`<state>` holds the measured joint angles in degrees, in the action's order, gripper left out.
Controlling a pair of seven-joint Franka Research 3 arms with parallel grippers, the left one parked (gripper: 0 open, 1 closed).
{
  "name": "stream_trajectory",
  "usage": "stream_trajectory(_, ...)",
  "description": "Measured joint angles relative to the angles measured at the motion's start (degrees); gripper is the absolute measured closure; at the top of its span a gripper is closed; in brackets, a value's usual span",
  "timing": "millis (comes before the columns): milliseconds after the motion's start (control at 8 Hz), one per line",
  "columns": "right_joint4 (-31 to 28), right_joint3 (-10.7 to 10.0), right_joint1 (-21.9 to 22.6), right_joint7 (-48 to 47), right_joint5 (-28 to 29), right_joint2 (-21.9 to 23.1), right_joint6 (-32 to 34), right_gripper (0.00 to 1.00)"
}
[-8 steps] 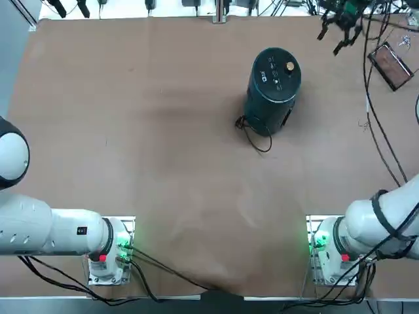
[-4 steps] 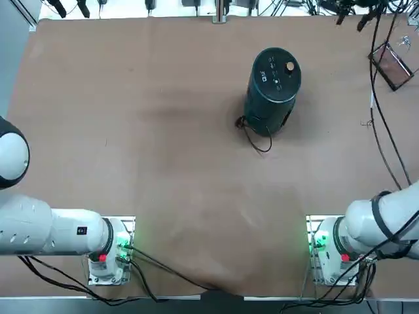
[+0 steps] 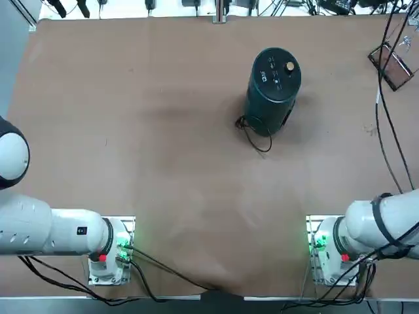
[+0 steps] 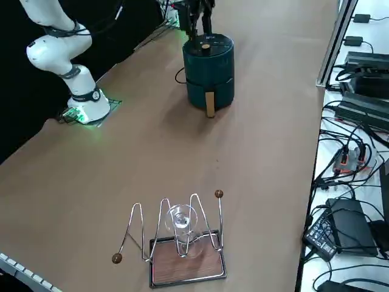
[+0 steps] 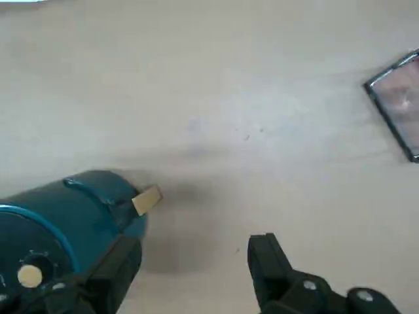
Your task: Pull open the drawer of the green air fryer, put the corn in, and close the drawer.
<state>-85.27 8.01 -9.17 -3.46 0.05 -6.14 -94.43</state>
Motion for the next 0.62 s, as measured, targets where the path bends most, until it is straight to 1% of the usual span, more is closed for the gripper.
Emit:
stream_trajectory(125, -0.08, -3.45, 3.22, 0.0, -0.01, 0.68, 1.77, 0.0)
stream_trajectory(375, -1.2, -9.32, 9.24, 0.0, -0.01, 1.85, 3.46, 0.0)
stream_trajectory(500, -2.2, -11.89, 11.93, 0.0, -0.01, 2.51, 3.53, 0.0)
stream_trajectory(625, -2.8, -13.07, 13.12, 0.0, -0.01, 3.01, 3.57, 0.0)
